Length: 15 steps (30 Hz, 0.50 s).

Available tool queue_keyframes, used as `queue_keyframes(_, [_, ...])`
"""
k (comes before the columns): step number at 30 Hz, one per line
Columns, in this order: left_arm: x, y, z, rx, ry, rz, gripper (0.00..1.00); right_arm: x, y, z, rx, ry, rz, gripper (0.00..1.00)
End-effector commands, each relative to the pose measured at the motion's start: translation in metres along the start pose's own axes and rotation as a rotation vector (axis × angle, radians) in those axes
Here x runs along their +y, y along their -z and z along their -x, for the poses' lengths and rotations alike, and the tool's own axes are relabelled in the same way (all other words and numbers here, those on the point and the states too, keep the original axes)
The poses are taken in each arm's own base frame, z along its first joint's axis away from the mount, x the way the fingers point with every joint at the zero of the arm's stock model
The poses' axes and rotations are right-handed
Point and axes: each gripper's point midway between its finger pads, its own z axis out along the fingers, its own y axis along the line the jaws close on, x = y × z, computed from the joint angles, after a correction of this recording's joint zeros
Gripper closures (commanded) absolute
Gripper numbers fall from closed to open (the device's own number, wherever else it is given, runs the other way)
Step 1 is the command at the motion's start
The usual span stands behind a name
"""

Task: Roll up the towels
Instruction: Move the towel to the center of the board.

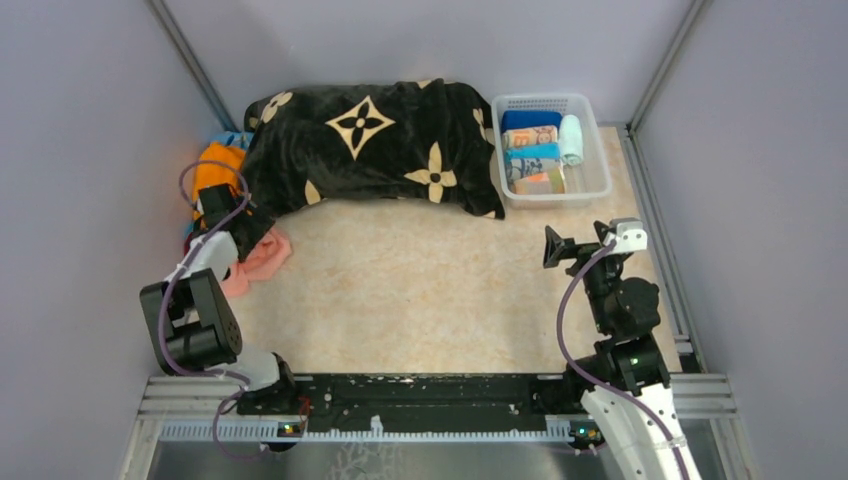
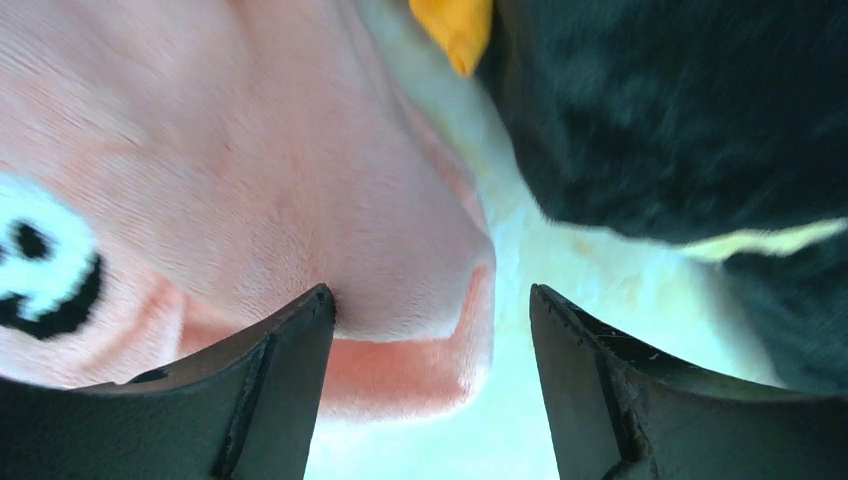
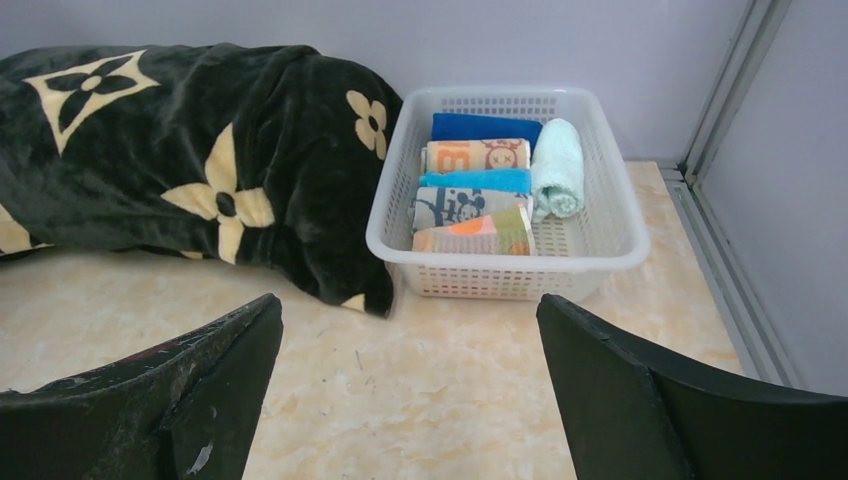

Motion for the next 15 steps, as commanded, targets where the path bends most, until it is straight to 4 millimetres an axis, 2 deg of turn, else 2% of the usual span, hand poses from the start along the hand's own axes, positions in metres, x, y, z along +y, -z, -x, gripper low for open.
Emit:
queue_keyframes(1, [0.006,-0.007,-0.053,0.144,-0.040,0.030,0.23,0.006,0.000,0.019,-0.070,-0.001,0.030,0.01])
queue_keyframes(5, [0.003,-0.023,-0.074,0.207,-0.050,0.040,0.33,0.007,0.001,0.019,-0.070,-0.001,0.034,0.01])
queue_keyframes(7, [-0.005,-0.025,-0.082,0.232,-0.058,0.013,0.48,0.007,0.001,0.019,-0.070,0.000,0.032,0.01])
queue_keyframes(9, [-0.020,-0.019,-0.088,0.242,-0.079,-0.027,0.72,0.007,0.001,0.020,-0.073,-0.001,0.035,0.01])
queue_keyframes(12, [-0.062,0.006,-0.102,0.252,-0.148,-0.132,0.85,0.008,0.001,0.021,-0.077,-0.004,0.040,0.01])
queue_keyframes(15, [-0.113,0.047,-0.124,0.281,-0.179,-0.289,0.89,0.010,0.001,0.021,-0.078,-0.007,0.050,0.01])
